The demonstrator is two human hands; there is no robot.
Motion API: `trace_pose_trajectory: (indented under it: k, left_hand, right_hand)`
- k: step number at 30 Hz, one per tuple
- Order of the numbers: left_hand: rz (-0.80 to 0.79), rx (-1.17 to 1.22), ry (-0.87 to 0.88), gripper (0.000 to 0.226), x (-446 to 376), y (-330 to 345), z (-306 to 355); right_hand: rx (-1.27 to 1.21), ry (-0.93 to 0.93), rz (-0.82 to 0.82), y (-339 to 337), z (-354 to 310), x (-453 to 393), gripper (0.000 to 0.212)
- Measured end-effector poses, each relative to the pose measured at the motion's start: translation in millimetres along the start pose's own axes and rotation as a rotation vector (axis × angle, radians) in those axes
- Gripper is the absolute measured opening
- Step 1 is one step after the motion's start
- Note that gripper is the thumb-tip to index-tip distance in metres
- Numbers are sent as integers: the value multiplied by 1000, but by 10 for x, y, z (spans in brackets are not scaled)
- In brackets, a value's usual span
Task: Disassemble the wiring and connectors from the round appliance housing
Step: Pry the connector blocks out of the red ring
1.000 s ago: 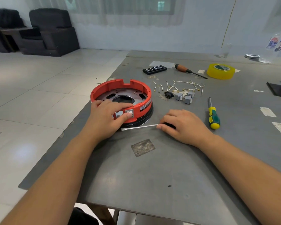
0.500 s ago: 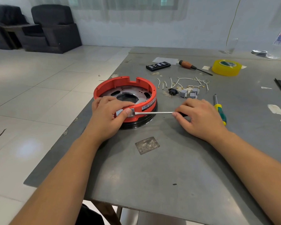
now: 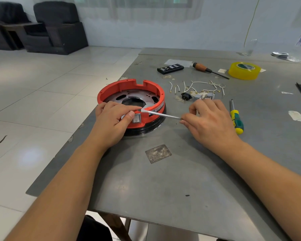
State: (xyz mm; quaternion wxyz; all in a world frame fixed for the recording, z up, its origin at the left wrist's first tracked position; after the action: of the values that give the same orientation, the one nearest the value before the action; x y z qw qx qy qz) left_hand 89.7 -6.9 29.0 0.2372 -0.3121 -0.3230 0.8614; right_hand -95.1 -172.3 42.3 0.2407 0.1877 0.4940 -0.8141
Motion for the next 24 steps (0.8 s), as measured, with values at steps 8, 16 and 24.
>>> trace_pose_trajectory:
  k: [8,16,24]
  left_hand:
    - [9,-9,-19,42,-3,16,-40]
    - [3,0,-92,37,-8,49,-123]
    - [-67,22,-163,34,-25,94,-170]
  right_hand:
    - [-107,40,-255,145,-5,44,42]
    - [-124,73,-258,159,77,150,44]
    - [-204,10,-318,327,-6,153,49]
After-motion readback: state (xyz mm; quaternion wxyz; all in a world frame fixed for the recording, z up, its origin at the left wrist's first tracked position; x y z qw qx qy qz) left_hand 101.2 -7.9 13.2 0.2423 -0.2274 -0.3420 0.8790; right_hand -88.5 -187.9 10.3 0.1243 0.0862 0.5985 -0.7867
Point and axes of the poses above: each hand's wrist, its own x-axis away from the middle knuckle, its own y-axis out of the palm, z = x × y, the point moved 9 cm from there along -x, towards the middle knuckle, and after that the axes turned 14 degrees about -y, right-handed, at the moved point
